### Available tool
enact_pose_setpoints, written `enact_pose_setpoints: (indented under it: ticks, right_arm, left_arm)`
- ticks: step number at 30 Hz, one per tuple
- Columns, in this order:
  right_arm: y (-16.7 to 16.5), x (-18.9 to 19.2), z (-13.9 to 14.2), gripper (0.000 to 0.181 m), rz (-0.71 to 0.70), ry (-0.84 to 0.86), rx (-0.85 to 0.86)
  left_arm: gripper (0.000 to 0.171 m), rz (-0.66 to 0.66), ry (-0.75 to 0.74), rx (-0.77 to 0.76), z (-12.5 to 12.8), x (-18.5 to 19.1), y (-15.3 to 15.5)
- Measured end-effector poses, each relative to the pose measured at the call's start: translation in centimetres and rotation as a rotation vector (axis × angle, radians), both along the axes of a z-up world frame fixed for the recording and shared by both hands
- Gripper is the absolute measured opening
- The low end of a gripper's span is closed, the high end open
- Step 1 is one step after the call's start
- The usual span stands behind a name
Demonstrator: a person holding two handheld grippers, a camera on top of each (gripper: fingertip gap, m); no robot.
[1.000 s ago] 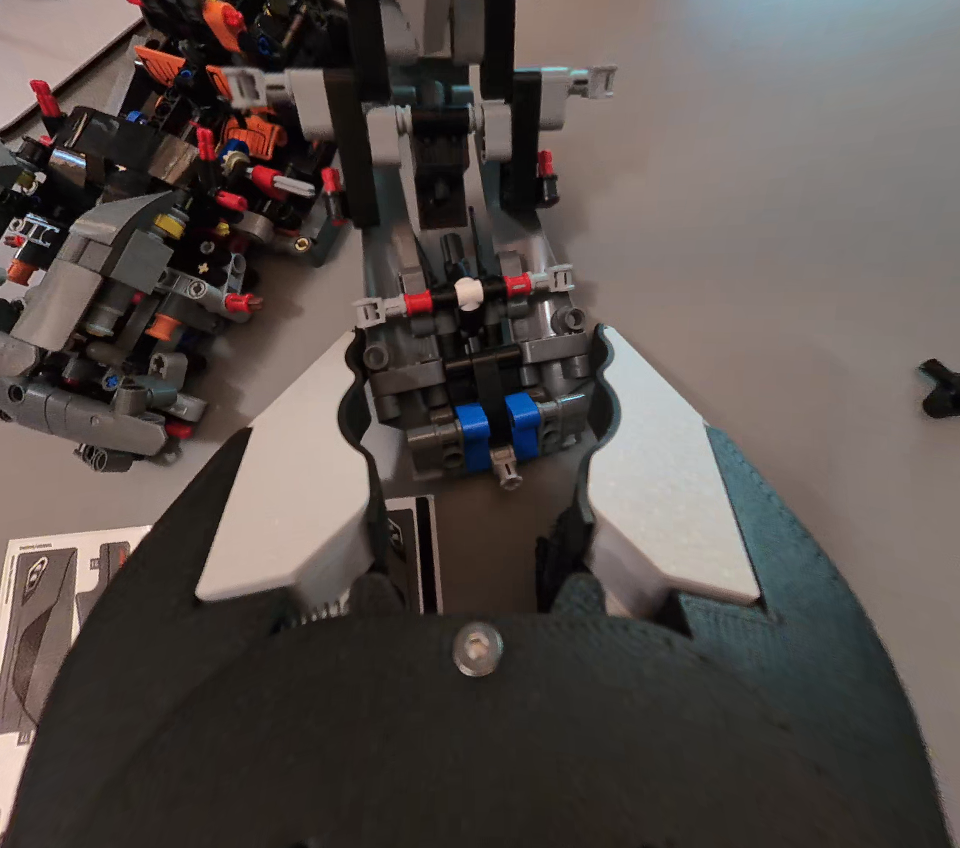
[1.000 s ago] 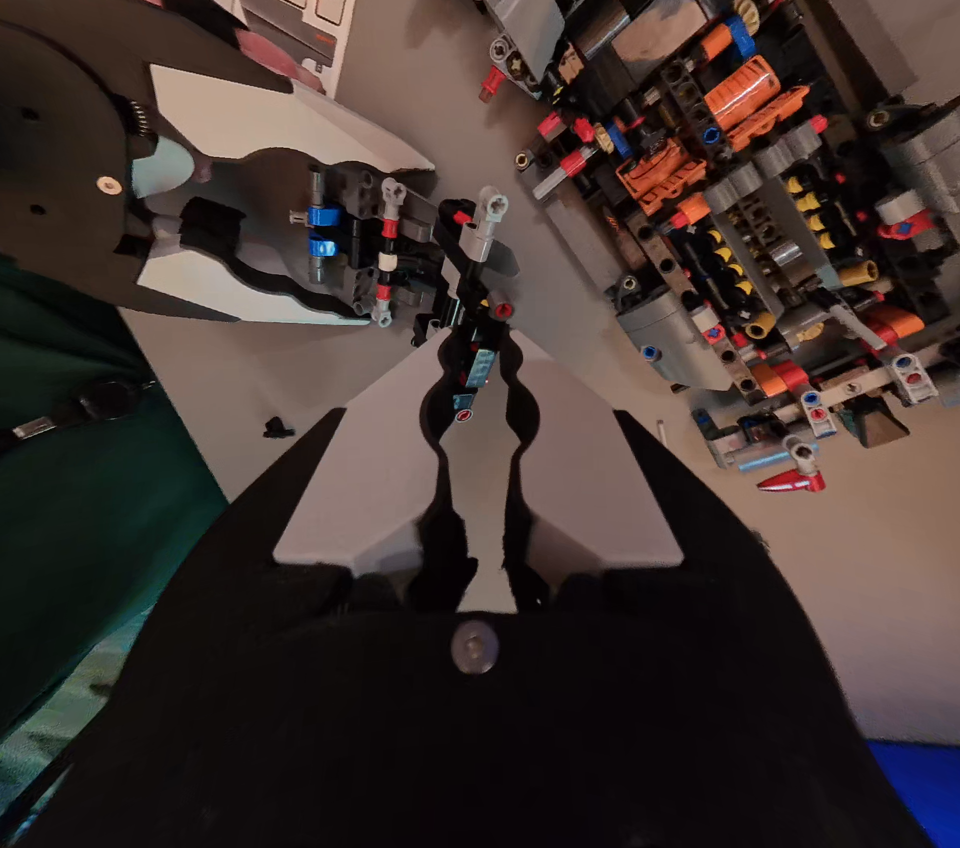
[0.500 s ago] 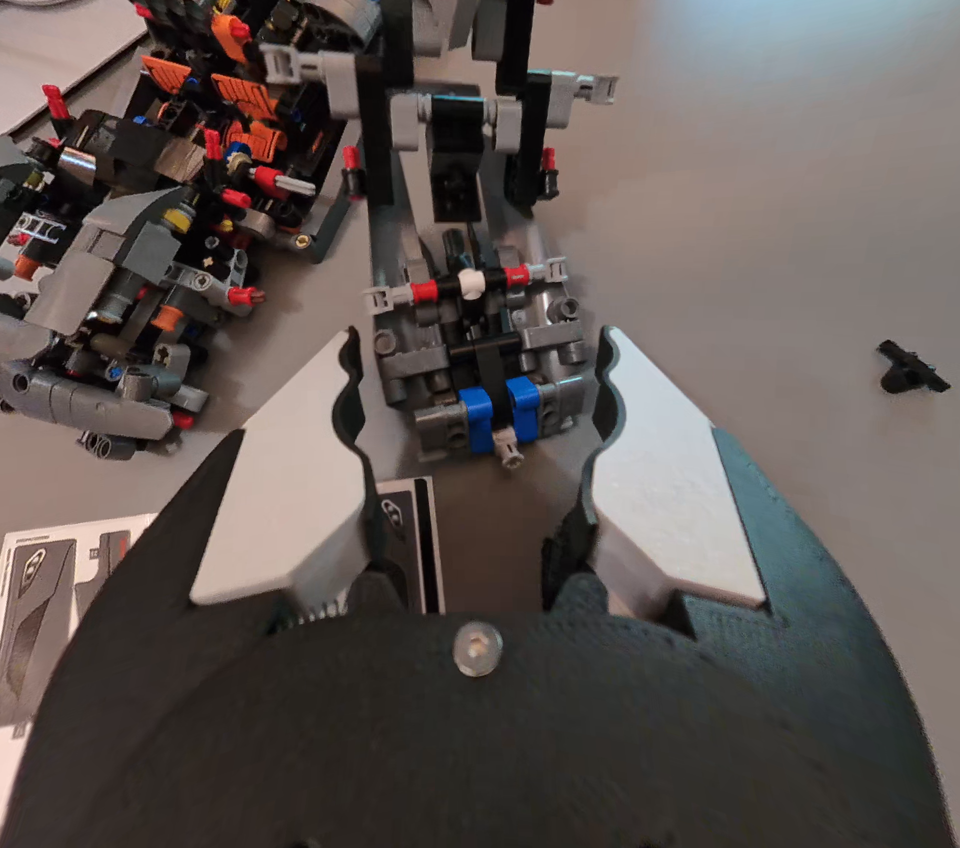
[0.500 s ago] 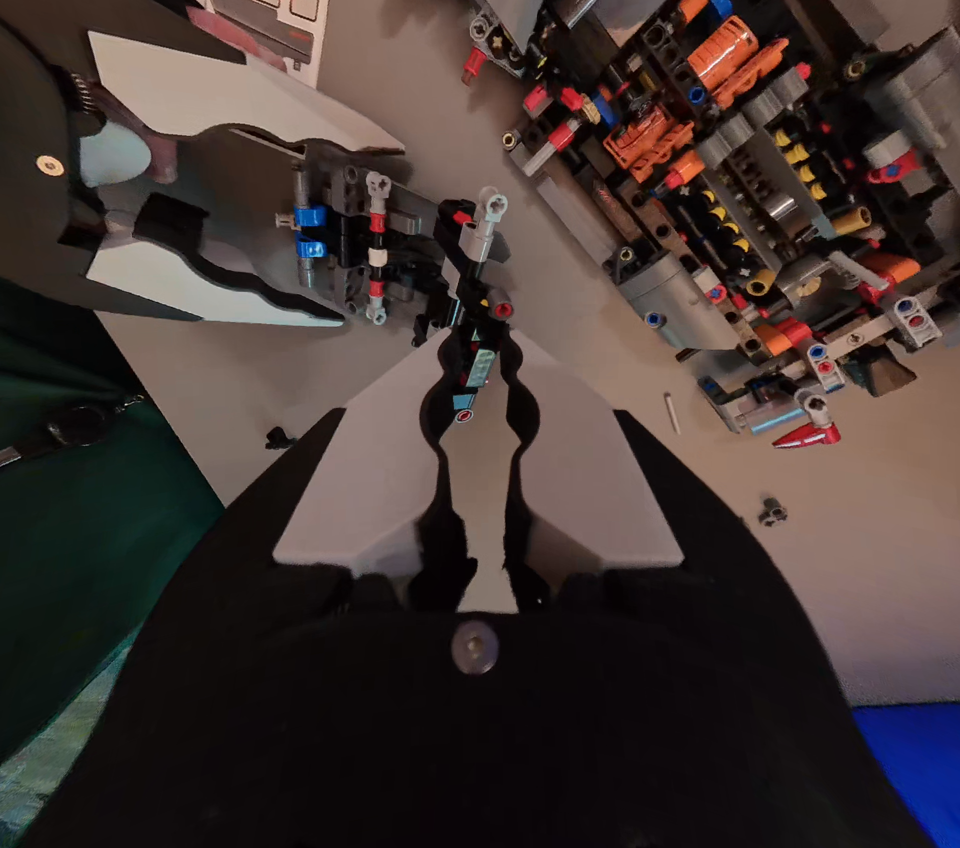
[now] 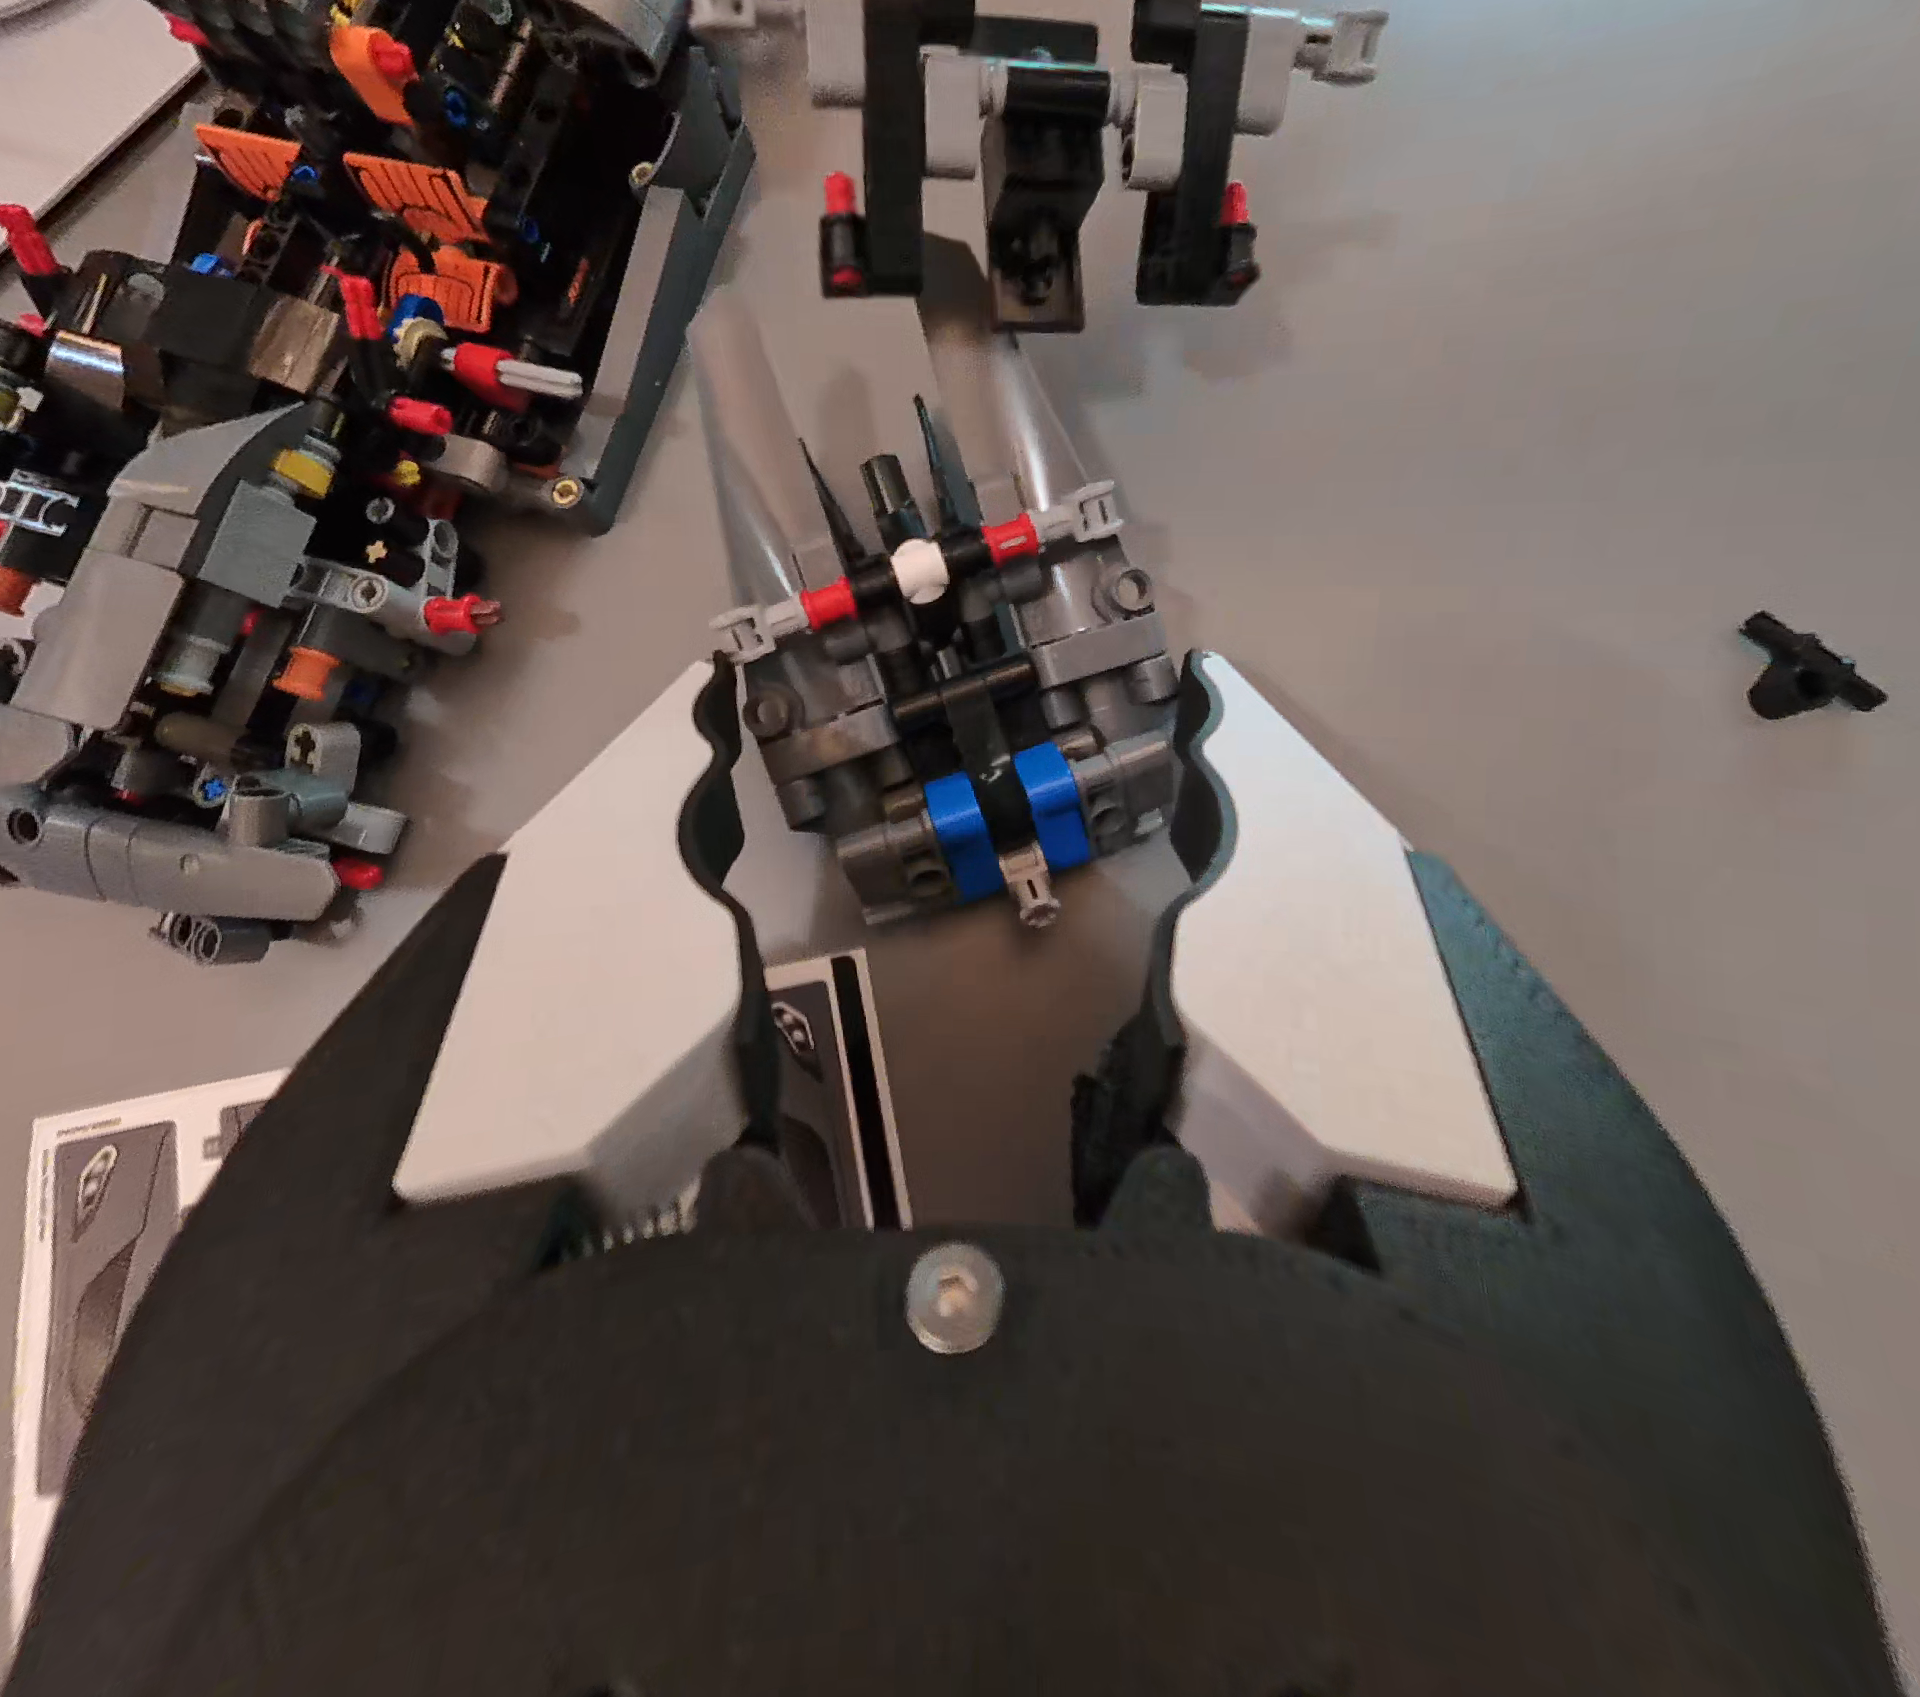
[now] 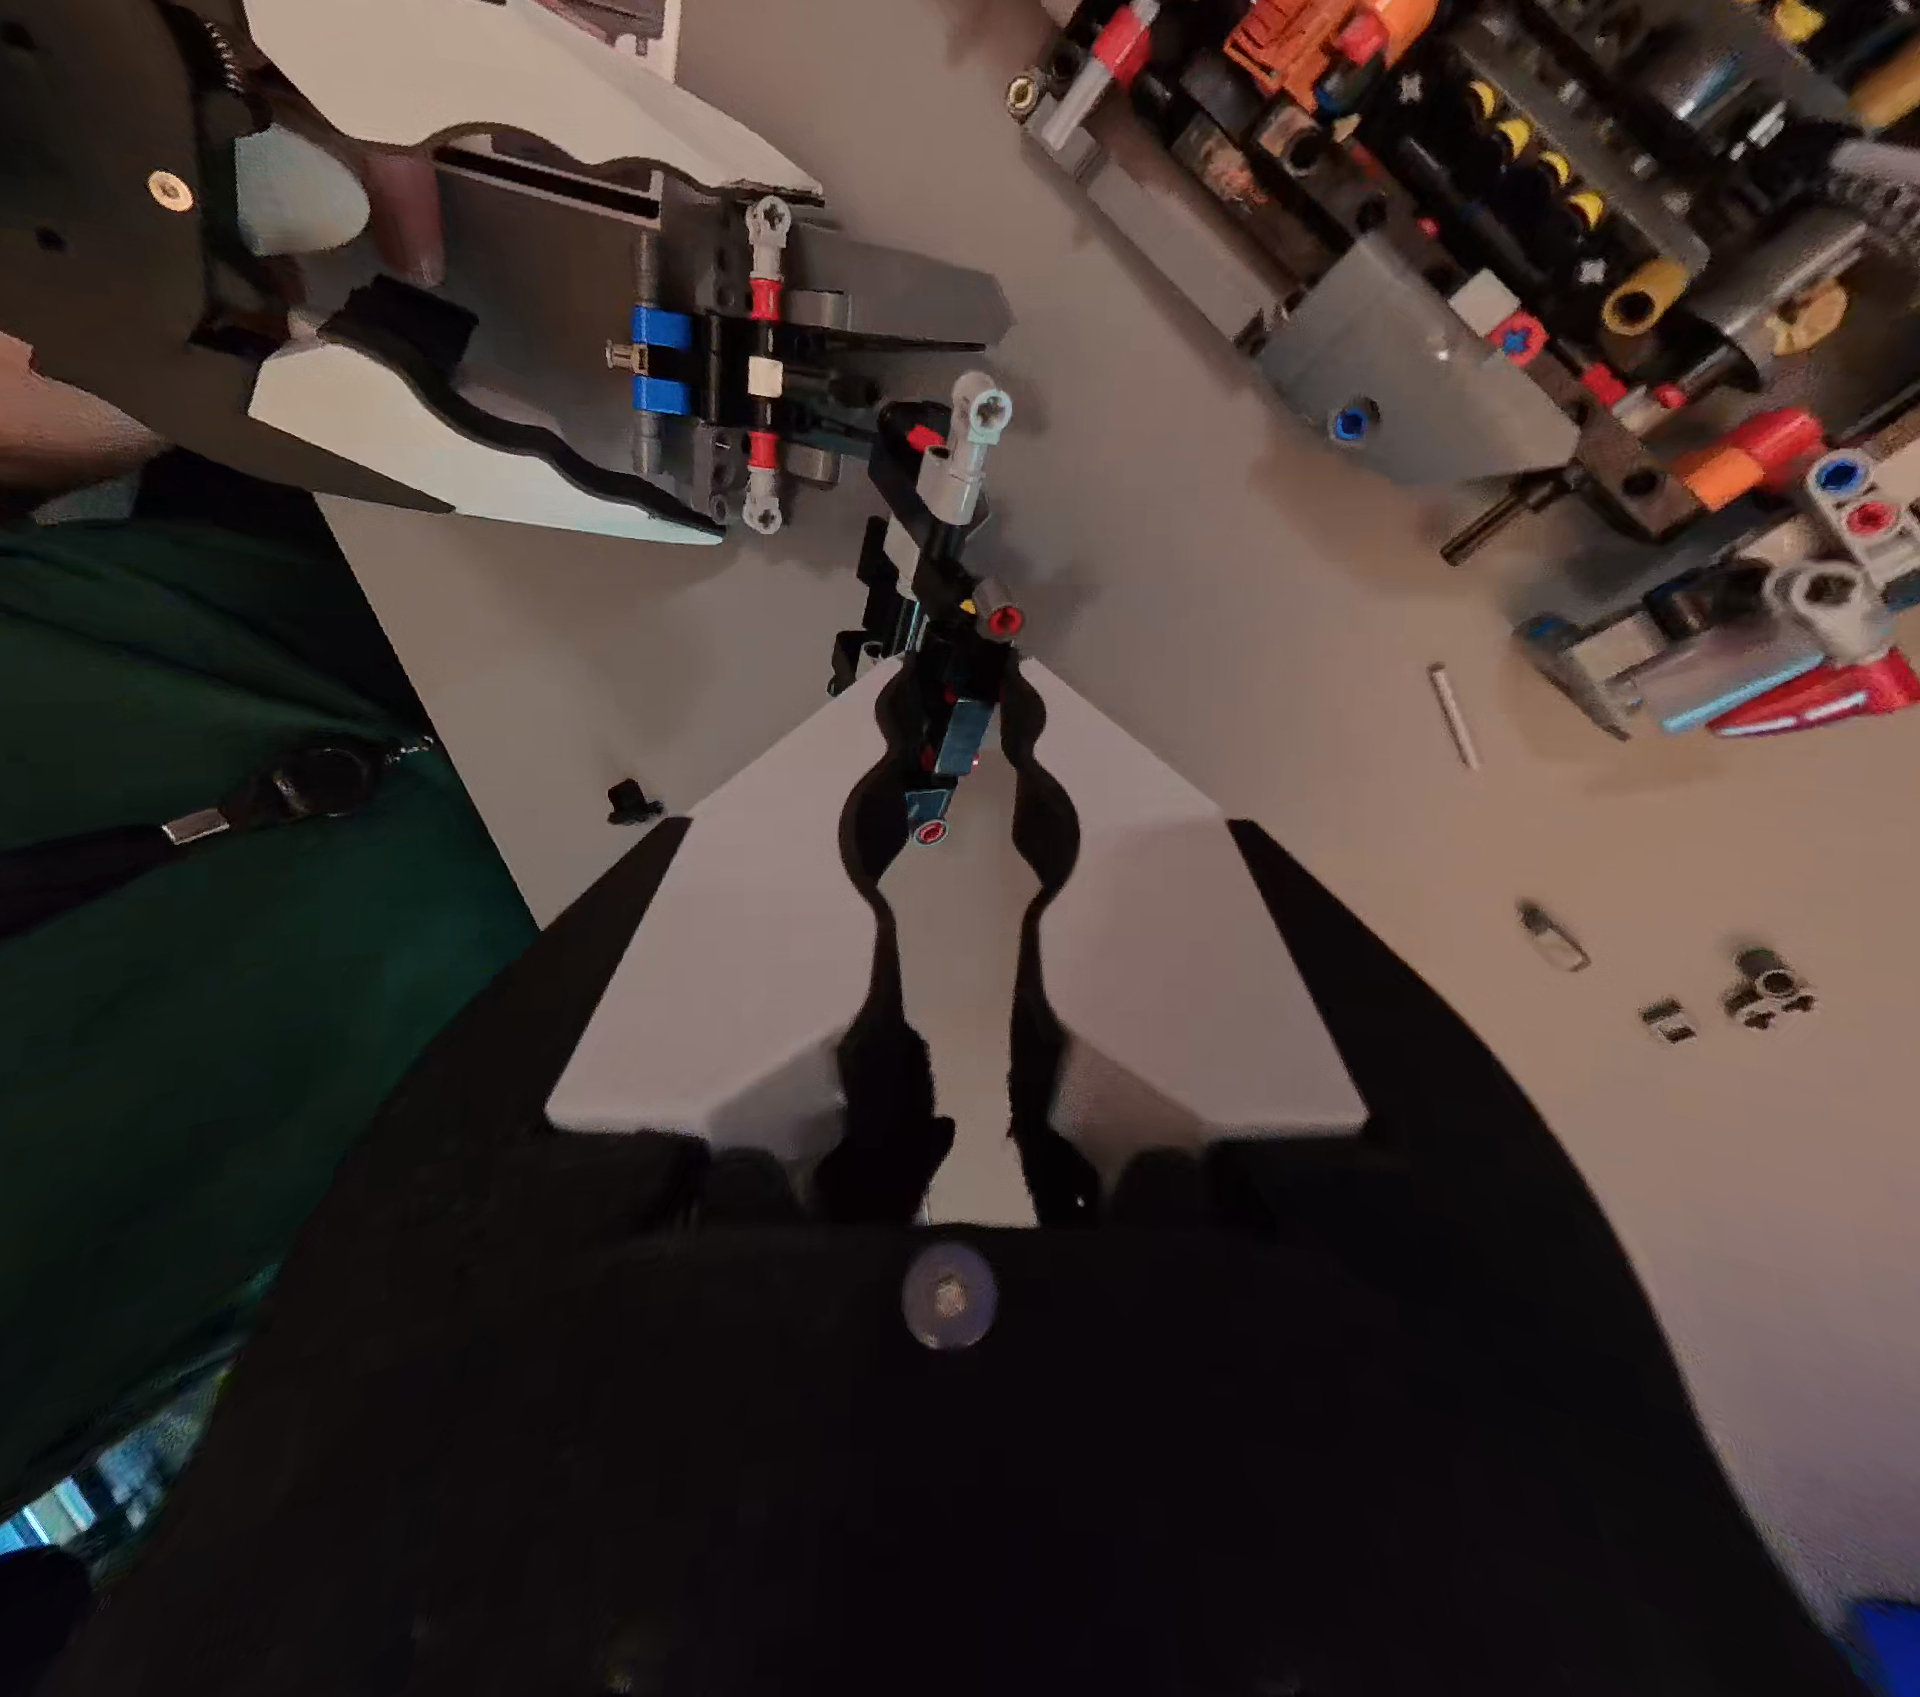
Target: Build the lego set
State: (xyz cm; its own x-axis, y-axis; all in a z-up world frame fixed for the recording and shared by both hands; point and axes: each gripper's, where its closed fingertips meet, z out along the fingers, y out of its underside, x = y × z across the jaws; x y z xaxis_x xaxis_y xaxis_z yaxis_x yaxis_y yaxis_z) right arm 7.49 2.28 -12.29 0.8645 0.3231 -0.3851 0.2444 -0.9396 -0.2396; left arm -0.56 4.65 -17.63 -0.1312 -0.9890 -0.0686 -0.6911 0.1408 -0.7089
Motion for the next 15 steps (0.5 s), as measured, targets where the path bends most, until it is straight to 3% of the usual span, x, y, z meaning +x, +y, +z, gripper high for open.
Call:
enact_pose_setpoints:
  ticks: [7,11,15]
  right_arm:
    - [0.1,-0.2,0.3,0.011,-0.037,0.097,0.041]
    - [0.7,-0.8,0.8,0.012,-0.007,0.102,0.043]
    - [1.4,-1.5,0.8,0.012,0.028,0.092,0.030]
  left_arm:
    - [0.085,-0.030,-0.071,0.078,1.5,-0.3,0.0]
    - [0.076,-0.176,-0.113,0.239,2.4,-0.2,-1.5]
    - [0.078,-0.275,-0.085,0.330,1.9,0.1,-1.6]
